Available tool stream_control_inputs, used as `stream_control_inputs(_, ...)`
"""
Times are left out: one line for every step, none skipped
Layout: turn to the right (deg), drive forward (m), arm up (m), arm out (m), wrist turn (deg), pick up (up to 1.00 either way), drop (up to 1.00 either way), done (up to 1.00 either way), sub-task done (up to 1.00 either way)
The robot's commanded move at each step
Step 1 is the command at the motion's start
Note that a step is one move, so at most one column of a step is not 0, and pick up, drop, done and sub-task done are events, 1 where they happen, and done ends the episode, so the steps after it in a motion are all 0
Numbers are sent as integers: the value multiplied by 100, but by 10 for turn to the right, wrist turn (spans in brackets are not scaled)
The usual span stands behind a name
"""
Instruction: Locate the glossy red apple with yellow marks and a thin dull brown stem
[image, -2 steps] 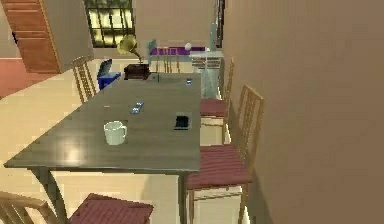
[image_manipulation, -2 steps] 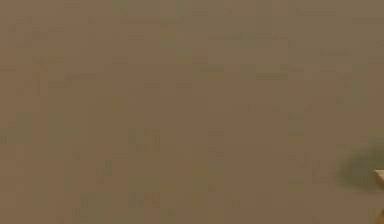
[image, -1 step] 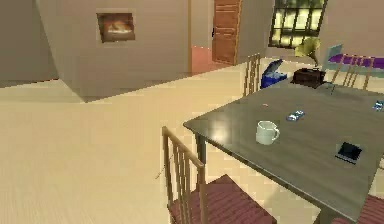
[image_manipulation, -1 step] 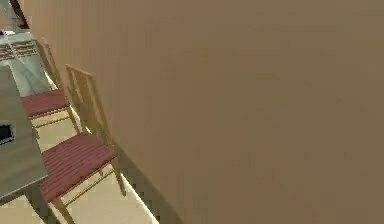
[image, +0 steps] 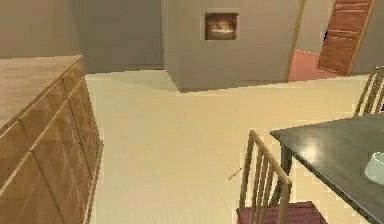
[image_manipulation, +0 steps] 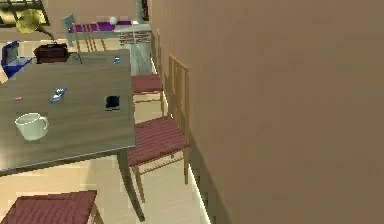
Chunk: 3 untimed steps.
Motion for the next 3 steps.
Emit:
stream_control_inputs(-30, 0, 0, 0, 0, 0, 0, 0, 0)
stream_control_inputs(-120, 0, 0, 0, 0, 0, 0, 0, 0)
stream_control_inputs(0, 90, 0, 0, 0, 0, 0, 0, 0)
